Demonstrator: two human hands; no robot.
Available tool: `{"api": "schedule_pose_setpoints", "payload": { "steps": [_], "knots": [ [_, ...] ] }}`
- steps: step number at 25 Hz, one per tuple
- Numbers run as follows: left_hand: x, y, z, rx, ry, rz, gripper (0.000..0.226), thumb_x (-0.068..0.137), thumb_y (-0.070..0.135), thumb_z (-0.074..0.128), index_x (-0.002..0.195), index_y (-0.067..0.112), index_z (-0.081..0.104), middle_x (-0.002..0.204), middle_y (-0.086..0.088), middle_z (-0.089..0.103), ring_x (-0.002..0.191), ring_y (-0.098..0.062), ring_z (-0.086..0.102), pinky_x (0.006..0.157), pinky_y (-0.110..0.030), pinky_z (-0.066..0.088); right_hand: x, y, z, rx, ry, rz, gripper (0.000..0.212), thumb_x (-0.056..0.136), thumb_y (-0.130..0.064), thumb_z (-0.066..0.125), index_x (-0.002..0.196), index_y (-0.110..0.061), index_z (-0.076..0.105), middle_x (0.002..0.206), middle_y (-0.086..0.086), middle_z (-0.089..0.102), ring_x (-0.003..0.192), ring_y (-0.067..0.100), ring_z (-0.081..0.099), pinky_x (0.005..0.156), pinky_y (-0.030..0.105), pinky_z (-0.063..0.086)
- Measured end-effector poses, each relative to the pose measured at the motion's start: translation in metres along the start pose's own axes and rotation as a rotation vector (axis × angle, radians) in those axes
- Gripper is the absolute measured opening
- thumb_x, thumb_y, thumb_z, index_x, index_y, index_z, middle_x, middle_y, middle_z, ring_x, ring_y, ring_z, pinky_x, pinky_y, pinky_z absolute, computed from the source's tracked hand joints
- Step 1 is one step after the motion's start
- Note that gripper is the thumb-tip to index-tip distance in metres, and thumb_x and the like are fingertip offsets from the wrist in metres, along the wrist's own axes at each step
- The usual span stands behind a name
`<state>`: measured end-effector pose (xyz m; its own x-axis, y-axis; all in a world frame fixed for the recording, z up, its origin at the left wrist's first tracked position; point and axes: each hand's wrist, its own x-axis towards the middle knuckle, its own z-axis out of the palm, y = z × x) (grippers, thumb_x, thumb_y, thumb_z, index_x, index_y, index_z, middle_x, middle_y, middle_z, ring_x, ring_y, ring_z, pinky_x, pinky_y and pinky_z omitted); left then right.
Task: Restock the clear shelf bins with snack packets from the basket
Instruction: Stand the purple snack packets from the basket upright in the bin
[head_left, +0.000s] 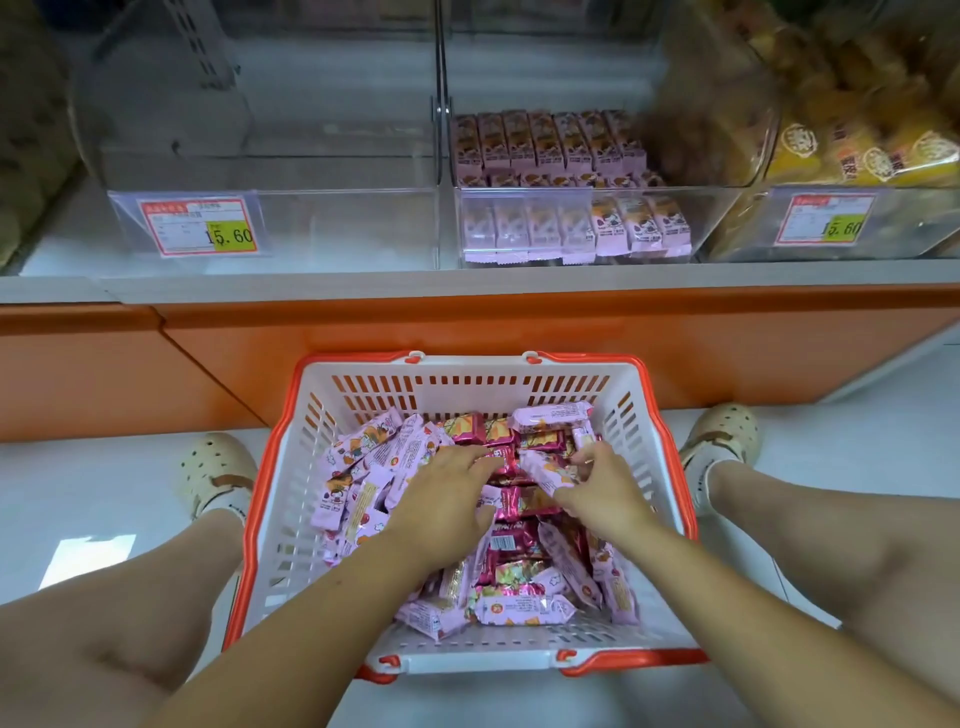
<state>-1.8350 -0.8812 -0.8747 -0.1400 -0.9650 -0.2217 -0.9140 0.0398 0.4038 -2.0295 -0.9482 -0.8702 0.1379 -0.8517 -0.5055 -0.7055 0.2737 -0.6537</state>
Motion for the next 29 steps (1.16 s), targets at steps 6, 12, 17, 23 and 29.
{"api": "schedule_pose_setpoints", "payload": {
  "steps": [6,12,17,23,29],
  "knots": [
    [0.007,0.014,-0.026,-0.472,-0.197,-0.071,0.076,0.088,0.042,0.066,0.150,0.033,0.024,0.157,0.005,0.024,0.140,-0.016,0.031,0.114,-0.035,0.028,-0.030,-0.037,-0.049,0.160,-0.354,-0.154,0.056,0.083,0.013,0.060,0.123,-0.025,0.047,0.110,-0.003,0.067,0.065,0.005,0.056,0.052,0.020,0.039],
    [-0.005,0.022,-0.031,-0.559,-0.092,-0.125,0.048,0.090,0.039,0.063,0.133,0.024,0.049,0.138,0.005,0.051,0.111,-0.009,0.055,0.090,-0.017,0.039,-0.023,-0.033,-0.041,0.417,-0.205,-0.056,0.064,0.088,0.003,0.059,0.143,-0.023,0.037,0.133,0.003,0.053,0.114,0.023,0.055,0.097,0.038,0.047],
    [-0.003,0.030,-0.031,-0.605,0.008,-0.109,0.047,0.085,0.035,0.070,0.128,0.028,0.053,0.121,0.013,0.058,0.108,-0.009,0.057,0.088,-0.021,0.042,-0.024,-0.034,-0.024,0.825,-0.272,0.101,0.054,0.089,-0.006,0.064,0.136,-0.001,0.038,0.108,0.023,0.069,0.094,0.028,0.071,0.078,0.033,0.059],
    [-0.004,0.030,-0.046,-0.928,-0.136,-0.182,0.038,0.091,0.018,0.062,0.123,0.036,0.058,0.085,0.019,0.067,0.070,-0.004,0.057,0.065,-0.026,0.043,-0.026,-0.042,-0.033,0.834,-0.224,0.025,0.014,0.091,-0.004,0.060,0.102,-0.004,0.051,0.094,0.015,0.072,0.082,0.022,0.071,0.072,0.028,0.058],
    [-0.002,0.033,-0.057,-1.077,-0.147,-0.207,0.042,0.089,0.005,0.064,0.129,0.017,0.059,0.107,0.002,0.072,0.088,-0.011,0.069,0.078,-0.022,0.052,-0.029,-0.049,-0.034,0.860,-0.245,-0.059,0.031,0.094,-0.009,0.058,0.125,-0.009,0.053,0.103,0.014,0.070,0.079,0.017,0.071,0.095,0.047,0.052]
  ]
}}
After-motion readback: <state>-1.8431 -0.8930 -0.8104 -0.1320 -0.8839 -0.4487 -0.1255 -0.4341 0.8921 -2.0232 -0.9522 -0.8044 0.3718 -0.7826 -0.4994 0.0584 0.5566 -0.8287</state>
